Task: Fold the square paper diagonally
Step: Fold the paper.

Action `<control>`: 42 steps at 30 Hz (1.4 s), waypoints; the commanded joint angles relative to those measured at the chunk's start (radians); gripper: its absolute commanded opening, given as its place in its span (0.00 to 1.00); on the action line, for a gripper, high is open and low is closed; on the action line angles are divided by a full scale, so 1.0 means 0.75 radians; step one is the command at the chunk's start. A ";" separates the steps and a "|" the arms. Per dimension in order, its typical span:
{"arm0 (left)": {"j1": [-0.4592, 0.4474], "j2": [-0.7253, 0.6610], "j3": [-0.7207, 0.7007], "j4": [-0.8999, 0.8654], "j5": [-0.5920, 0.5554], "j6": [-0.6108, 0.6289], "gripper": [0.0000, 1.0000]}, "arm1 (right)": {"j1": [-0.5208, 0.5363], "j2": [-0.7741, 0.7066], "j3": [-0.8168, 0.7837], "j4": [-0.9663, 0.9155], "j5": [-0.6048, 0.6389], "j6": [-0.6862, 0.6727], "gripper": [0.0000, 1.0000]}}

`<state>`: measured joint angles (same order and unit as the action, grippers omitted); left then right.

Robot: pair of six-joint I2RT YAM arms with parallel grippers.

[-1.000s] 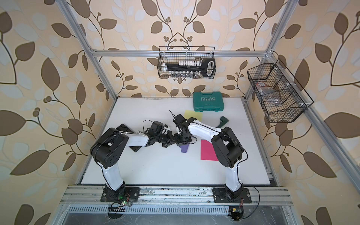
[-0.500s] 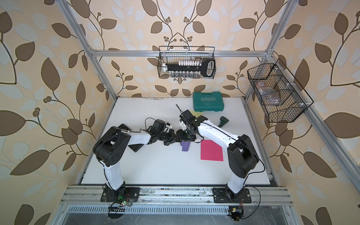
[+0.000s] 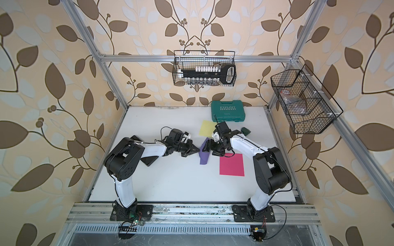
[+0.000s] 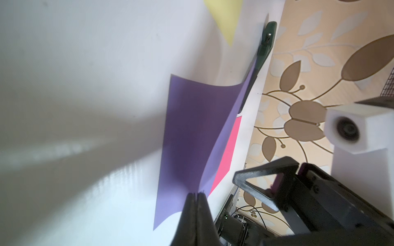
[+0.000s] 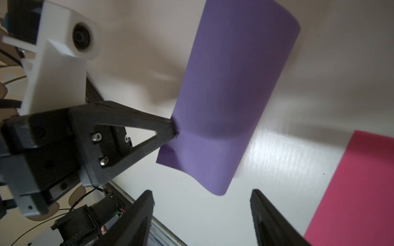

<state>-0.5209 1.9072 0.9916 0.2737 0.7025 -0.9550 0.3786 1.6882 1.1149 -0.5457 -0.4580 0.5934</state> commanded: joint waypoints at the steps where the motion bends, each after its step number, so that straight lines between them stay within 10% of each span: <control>1: -0.016 0.009 0.071 0.006 0.031 0.076 0.00 | -0.017 0.033 -0.030 0.126 -0.069 0.069 0.78; 42: 0.002 0.212 0.250 -0.075 0.093 0.234 0.00 | -0.099 0.234 -0.111 0.417 -0.034 0.236 0.58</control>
<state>-0.5228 2.0712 1.1606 0.2054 0.7361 -0.8093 0.3027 1.8420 1.0420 -0.2611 -0.4828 0.7612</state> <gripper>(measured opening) 0.045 0.579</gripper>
